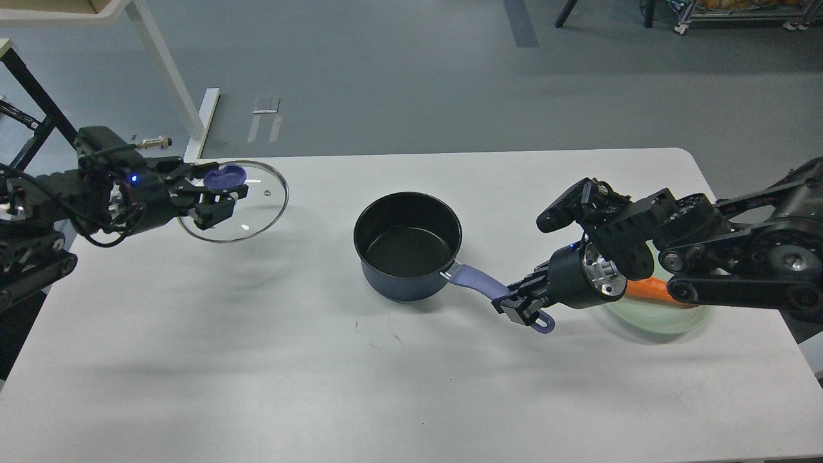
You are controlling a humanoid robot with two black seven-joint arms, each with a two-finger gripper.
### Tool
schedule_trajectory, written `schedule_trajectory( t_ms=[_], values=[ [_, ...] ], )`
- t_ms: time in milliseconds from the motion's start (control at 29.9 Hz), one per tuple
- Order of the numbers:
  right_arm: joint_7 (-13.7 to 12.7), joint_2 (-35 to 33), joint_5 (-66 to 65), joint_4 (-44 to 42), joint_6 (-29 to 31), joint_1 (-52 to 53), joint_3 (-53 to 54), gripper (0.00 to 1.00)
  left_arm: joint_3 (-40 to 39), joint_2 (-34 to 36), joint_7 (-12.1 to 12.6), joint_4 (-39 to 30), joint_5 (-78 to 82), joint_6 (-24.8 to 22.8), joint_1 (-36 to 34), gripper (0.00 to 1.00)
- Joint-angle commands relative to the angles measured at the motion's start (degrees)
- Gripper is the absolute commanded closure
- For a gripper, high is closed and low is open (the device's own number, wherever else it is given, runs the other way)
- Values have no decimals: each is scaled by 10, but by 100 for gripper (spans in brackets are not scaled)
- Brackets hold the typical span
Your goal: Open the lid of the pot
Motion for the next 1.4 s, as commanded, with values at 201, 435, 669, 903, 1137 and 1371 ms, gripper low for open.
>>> schedule_trajectory(
  t_ms=[201, 435, 669, 903, 1137, 1371],
  values=[
    [0, 2, -1, -1, 0, -2, 0, 70, 0, -6, 0, 12, 0, 30, 66, 62],
    [0, -3, 0, 1, 0, -4, -1, 70, 3, -18, 0, 29, 3, 38, 71, 61],
    [0, -2, 0, 0, -1, -5, 0, 70, 2, -32, 0, 53, -1, 47, 76, 60],
    [0, 4, 4, -3, -1, -2, 3, 68, 2, -43, 0, 68, -1, 52, 76, 55],
    [0, 5, 25, -4, -1, -4, 4, 43, 1, -43, 0, 68, -3, 52, 76, 24],
    [1, 0, 27, -15, -2, -5, 6, 19, -8, -43, 0, 68, -26, 49, 72, 18]
  ],
)
